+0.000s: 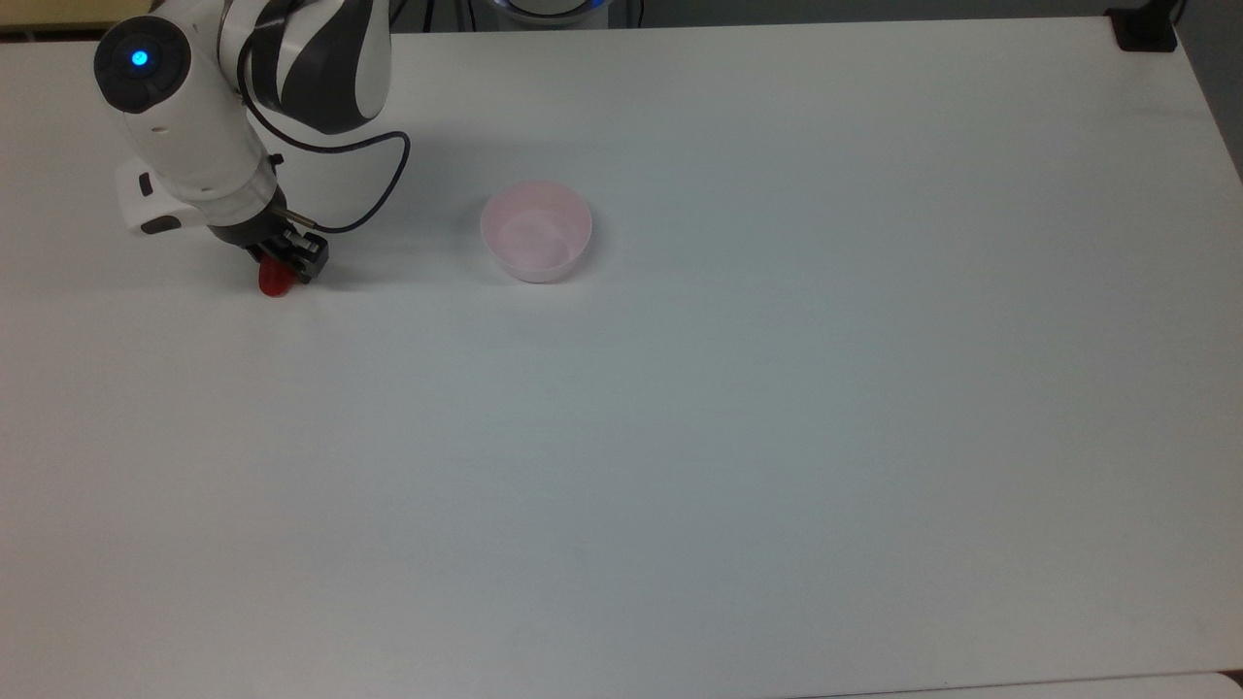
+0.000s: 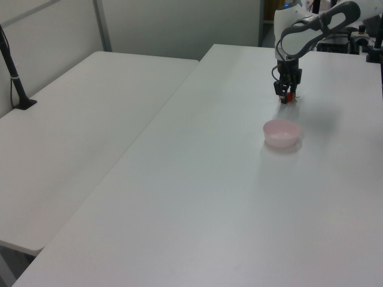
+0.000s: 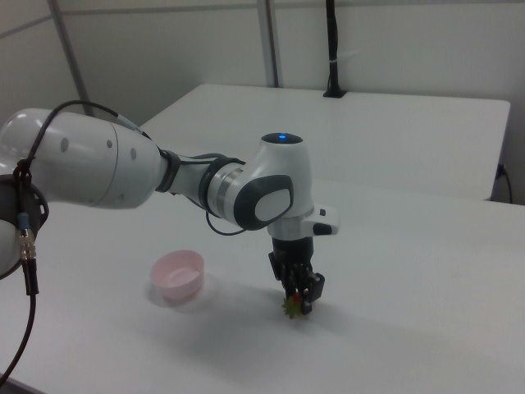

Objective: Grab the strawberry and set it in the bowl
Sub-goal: 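Close the gripper on the red strawberry, then lift the strawberry and carry it over the pink bowl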

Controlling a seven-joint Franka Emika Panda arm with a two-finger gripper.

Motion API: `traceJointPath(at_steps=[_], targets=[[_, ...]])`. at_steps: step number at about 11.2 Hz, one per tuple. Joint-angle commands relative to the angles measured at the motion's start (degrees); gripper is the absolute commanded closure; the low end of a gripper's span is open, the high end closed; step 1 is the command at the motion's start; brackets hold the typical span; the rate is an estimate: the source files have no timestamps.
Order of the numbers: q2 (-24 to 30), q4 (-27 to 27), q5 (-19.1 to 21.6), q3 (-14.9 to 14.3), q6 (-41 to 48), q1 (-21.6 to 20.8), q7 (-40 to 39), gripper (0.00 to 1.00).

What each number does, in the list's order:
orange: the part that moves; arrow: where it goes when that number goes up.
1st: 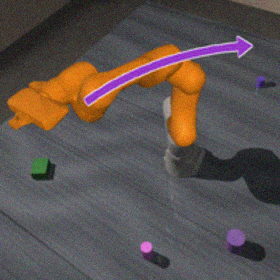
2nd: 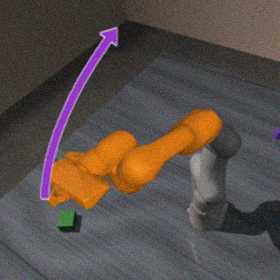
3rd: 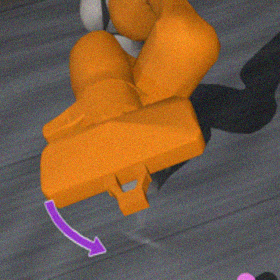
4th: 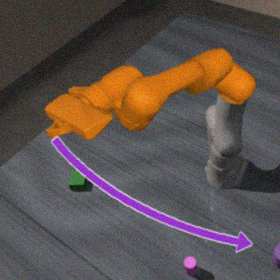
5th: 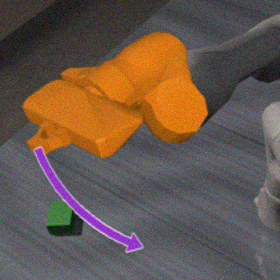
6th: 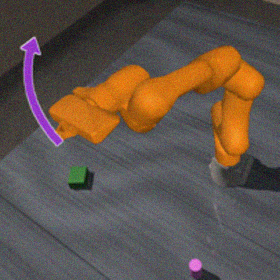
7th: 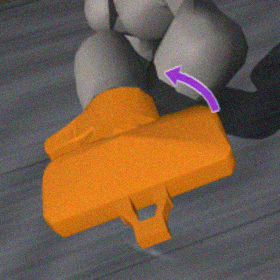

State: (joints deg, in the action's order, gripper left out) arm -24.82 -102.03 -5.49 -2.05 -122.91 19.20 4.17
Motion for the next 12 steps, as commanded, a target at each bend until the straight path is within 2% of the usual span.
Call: traceJointPath(at_steps=[1, 4, 6, 9, 10, 12], targets=[[0.8, 1.0, -0.3, 0.2, -0.5, -0.6, -0.7, 0.65], [5.8, 0.1, -0.5, 3.0, 4.4, -2.1, -1.7, 0.65], [12.0, -5.9, -0.5, 3.6, 5.7, -5.8, -3.6, 0.65], [21.8, -16.3, -0.5, 3.6, 5.8, -14.2, -2.3, 0.64], [22.3, -17.7, -0.5, 3.6, 6.0, -17.2, -0.4, 0.64], [21.9, -18.7, -0.6, 3.6, 5.9, -20.6, 3.4, 0.61]])
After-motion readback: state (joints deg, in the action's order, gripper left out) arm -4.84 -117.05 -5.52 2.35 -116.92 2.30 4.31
